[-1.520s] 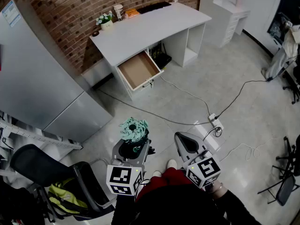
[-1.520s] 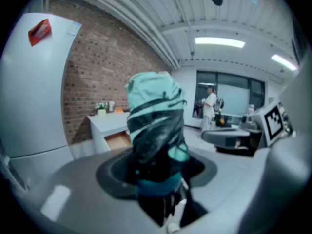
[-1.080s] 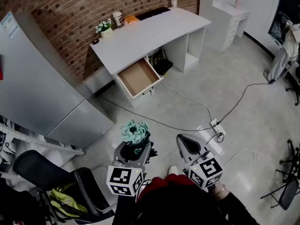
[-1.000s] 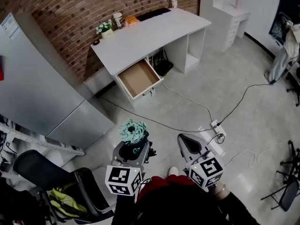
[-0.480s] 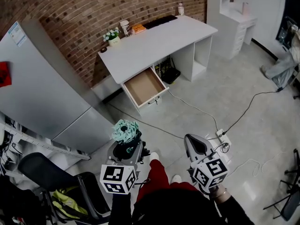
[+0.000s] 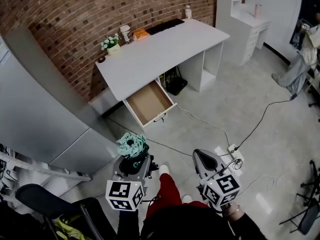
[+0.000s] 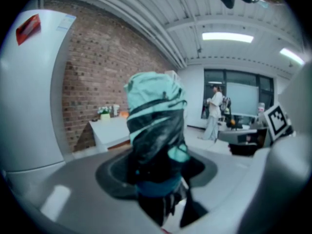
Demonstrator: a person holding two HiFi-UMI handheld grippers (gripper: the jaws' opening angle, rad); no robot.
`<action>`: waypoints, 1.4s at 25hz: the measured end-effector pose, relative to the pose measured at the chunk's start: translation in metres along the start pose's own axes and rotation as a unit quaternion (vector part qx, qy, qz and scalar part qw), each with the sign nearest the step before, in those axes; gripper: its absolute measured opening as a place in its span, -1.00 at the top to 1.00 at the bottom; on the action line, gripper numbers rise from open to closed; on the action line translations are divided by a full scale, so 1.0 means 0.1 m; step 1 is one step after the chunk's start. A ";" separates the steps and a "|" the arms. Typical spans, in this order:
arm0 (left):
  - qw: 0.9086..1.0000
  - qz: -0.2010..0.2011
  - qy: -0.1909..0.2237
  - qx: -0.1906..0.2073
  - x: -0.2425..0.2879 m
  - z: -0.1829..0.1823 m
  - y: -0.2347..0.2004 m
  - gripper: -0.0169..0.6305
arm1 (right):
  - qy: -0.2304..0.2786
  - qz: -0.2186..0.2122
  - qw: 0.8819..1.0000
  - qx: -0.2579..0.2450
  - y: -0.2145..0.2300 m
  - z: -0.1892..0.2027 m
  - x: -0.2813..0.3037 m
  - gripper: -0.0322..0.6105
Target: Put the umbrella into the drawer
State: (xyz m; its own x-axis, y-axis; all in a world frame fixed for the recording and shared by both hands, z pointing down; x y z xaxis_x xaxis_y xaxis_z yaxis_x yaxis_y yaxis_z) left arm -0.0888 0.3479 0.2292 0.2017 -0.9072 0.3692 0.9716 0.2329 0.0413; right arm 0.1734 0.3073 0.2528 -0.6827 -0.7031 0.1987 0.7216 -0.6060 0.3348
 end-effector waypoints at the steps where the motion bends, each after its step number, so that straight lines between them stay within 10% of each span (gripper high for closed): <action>1: 1.000 0.003 0.000 -0.002 0.08 -0.01 -0.07 0.22 | -0.011 0.003 1.000 0.004 0.01 -0.02 0.09 0.89; 19: 0.998 0.051 -0.032 -0.003 1.44 -0.18 -1.62 0.22 | -0.043 0.035 0.998 0.020 -0.01 -0.31 2.12 0.89; 35: 0.988 0.114 -0.068 0.082 2.55 -0.34 -1.99 0.22 | -0.057 0.103 0.991 0.068 0.45 -0.20 2.79 0.89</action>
State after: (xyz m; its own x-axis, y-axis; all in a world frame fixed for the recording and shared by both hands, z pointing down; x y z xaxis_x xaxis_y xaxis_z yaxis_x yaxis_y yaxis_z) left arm -0.2266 0.0583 0.2838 0.3846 -0.7717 0.5065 0.8673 0.4900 0.0879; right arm 0.0174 0.0765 0.3046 -0.5371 -0.7551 0.3760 0.8299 -0.3934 0.3956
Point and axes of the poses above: the fingertips, and each gripper's own axes: x forward along the fingers, y to its right, z out of its underside, the point moved 9 cm from there along -x, backward along the fingers, and after that the axes turned 4 degrees about x, right-handed, at the moved point
